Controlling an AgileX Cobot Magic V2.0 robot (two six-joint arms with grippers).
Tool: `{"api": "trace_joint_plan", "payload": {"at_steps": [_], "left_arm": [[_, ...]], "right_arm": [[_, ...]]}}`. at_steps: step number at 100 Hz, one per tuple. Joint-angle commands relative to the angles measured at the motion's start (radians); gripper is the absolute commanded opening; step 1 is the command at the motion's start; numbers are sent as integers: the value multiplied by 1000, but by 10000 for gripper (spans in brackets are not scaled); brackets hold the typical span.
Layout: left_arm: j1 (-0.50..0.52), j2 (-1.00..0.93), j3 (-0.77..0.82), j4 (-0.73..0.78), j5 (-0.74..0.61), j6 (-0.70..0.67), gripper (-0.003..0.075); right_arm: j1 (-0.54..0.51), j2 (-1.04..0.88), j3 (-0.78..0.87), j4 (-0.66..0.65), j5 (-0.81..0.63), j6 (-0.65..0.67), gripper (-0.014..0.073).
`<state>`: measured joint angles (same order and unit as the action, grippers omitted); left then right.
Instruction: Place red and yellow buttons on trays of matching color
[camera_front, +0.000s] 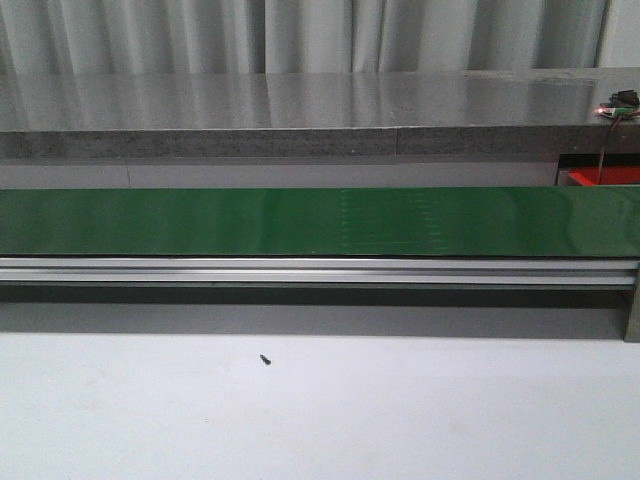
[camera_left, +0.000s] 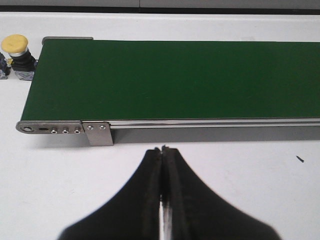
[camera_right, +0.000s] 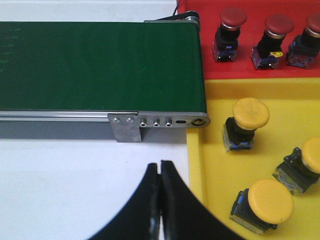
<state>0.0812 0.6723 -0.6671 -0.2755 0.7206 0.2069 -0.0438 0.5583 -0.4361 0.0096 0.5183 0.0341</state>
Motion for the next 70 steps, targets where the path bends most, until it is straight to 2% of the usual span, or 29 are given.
{"api": "trace_joint_plan", "payload": {"at_steps": [1,44,51,70], "left_arm": [[-7,-2,-25,-19,-59,-6,-20],[-7,-2,-25,-24,-59,-6,-20],[-7,-2,-25,-45,-25,-6,-20],[14,40,-26,-45,-116,-42,-20]], "right_arm": [[-2,-3,-25,1,-63,2,-67],[-2,-3,-25,1,-63,2,-67],[-2,-3,-25,1,-63,2,-67],[-2,-3,-25,1,-63,2,-67]]}}
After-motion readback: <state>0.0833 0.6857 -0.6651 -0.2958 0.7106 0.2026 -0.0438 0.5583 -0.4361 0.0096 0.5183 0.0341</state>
